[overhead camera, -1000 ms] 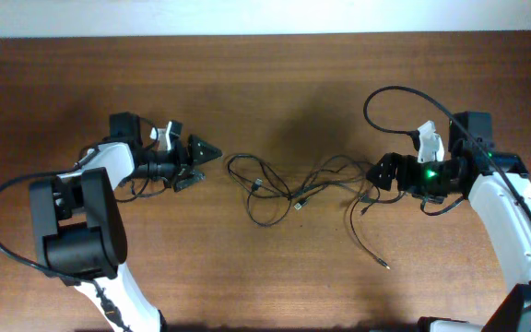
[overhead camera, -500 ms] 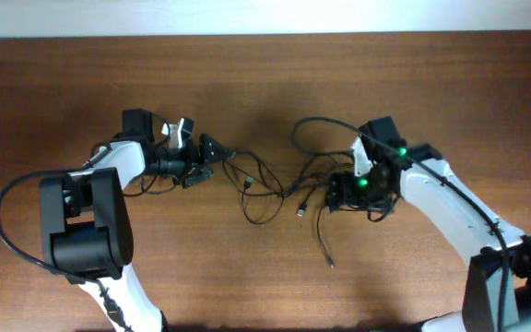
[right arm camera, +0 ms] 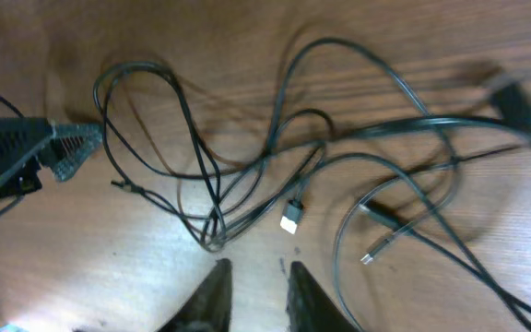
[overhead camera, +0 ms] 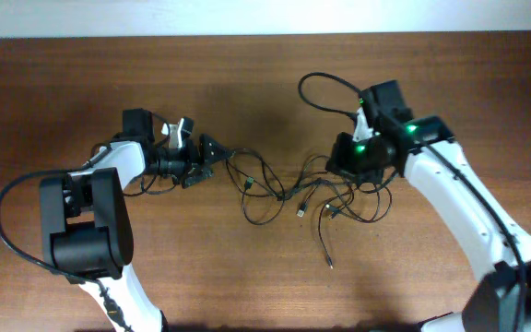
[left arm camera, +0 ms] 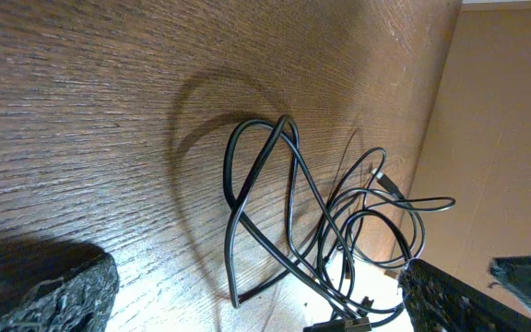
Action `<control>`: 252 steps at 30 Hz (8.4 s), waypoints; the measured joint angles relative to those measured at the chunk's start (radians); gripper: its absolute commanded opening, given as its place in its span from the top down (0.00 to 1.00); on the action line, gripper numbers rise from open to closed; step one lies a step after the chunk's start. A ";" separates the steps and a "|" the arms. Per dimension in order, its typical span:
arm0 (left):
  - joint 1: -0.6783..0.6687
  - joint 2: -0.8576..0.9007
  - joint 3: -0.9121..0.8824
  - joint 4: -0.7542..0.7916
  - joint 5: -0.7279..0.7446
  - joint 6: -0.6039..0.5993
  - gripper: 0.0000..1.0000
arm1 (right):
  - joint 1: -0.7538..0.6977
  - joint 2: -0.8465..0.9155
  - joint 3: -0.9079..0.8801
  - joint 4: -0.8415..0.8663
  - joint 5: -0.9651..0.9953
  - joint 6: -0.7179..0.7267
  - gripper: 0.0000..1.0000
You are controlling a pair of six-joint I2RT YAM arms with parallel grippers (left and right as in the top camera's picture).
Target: Untangle cables
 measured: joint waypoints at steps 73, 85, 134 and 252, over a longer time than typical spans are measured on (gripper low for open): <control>0.000 0.000 0.000 0.015 -0.001 0.000 0.01 | 0.120 0.211 0.082 0.097 0.174 0.153 0.78; 0.000 0.000 0.000 0.015 -0.001 0.000 0.01 | 0.142 0.212 0.031 0.212 0.137 0.155 0.88; -0.001 0.000 0.000 0.018 -0.005 0.000 0.01 | -0.601 -0.364 -0.135 -0.282 0.638 -0.136 0.95; -0.072 -0.007 0.004 0.027 -0.048 0.000 0.01 | -0.790 0.431 0.999 -0.231 0.733 -0.506 0.54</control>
